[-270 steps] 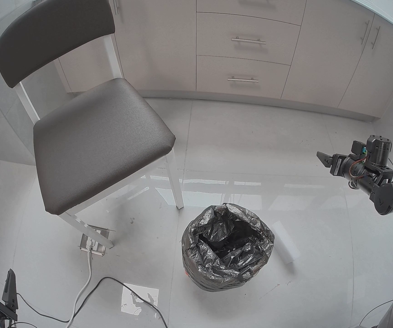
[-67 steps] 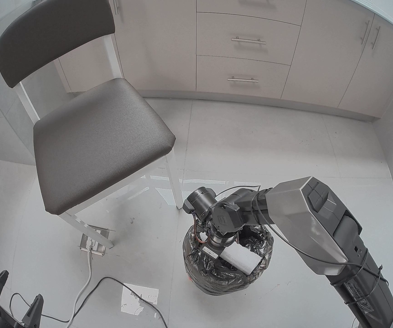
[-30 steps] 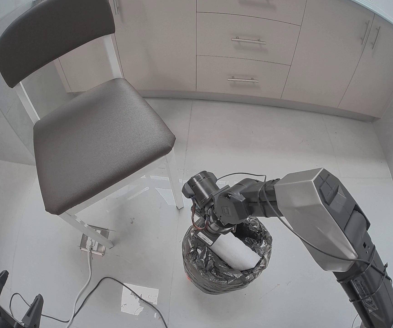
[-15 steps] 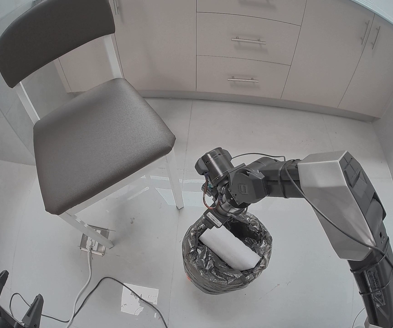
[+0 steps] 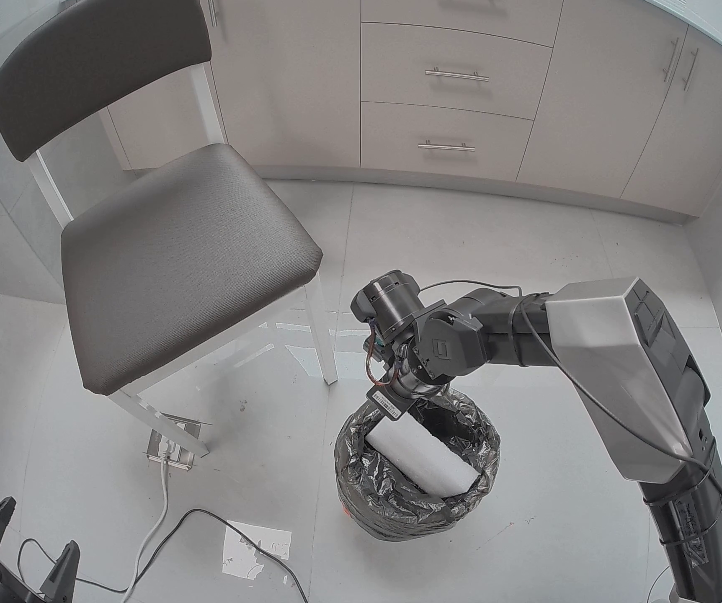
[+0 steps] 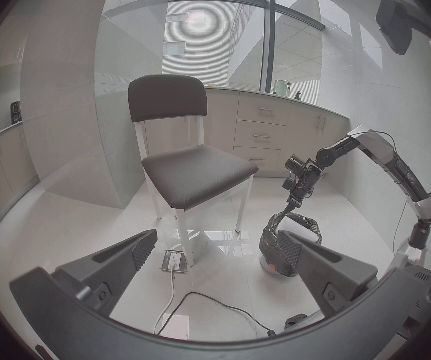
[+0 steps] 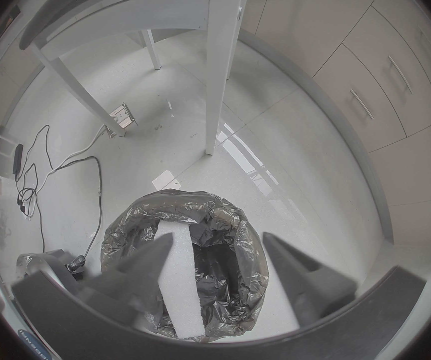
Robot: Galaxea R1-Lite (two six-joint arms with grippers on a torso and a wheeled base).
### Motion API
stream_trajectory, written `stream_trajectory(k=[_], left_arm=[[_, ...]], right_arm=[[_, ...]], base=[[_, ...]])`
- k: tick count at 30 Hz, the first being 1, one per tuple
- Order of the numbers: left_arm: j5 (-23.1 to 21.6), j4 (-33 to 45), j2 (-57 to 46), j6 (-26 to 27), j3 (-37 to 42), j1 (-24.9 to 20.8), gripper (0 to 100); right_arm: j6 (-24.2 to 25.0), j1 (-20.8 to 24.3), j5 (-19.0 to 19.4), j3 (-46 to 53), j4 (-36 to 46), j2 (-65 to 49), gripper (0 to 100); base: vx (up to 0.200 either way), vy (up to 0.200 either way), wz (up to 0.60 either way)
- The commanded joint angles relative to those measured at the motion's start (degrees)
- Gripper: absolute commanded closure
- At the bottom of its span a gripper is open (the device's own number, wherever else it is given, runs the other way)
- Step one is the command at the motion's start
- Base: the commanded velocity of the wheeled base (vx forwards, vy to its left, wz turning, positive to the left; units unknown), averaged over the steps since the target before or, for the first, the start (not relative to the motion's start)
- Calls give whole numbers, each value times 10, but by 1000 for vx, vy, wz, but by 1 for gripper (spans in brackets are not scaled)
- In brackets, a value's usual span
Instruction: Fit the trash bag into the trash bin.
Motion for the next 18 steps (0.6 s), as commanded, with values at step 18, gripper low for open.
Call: stream_trajectory(k=[18], left_arm=[[0,0,1,0,10,0,0]], right_arm=[[-1,18,0,0,0,56,100]], base=[[0,0,0]])
